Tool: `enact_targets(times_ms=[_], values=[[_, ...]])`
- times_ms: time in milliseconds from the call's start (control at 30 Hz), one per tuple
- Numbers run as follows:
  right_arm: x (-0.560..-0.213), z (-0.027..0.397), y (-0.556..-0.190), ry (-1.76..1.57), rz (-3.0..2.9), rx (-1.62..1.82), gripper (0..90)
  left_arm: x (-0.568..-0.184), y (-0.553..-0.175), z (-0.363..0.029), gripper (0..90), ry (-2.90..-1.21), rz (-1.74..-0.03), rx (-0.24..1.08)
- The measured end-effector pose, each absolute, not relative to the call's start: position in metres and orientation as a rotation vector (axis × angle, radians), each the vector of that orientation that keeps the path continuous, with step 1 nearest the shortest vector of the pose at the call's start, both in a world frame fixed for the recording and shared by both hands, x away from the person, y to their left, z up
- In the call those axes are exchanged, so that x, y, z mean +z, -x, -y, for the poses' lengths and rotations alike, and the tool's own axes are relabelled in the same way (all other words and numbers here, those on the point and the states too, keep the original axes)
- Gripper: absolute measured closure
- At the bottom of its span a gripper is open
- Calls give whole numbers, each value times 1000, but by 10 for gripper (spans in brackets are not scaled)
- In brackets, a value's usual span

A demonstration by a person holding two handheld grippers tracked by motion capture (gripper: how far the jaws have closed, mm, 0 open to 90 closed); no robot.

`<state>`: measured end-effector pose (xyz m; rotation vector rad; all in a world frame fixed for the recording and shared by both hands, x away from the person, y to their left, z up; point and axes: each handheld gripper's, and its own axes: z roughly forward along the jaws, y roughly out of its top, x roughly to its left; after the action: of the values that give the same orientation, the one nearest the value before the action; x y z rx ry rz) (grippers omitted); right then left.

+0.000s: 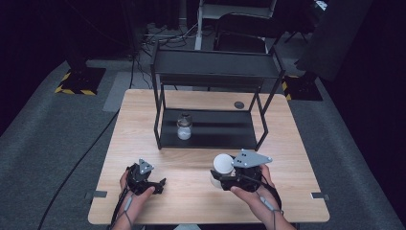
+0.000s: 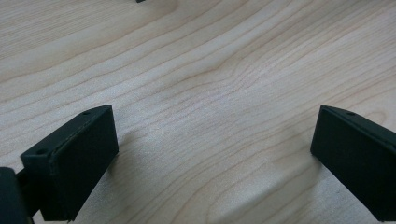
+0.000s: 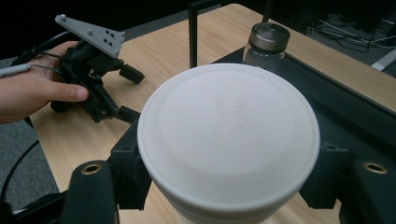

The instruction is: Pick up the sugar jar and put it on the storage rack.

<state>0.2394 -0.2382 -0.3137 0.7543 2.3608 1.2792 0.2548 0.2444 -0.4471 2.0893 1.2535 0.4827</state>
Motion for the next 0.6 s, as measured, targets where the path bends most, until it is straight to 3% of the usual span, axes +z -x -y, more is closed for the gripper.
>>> enact_targets(times_ms=[600], values=[[-294, 235, -267, -766, -2324, 1266, 329, -447, -255, -244, 2, -2088, -1254, 483]])
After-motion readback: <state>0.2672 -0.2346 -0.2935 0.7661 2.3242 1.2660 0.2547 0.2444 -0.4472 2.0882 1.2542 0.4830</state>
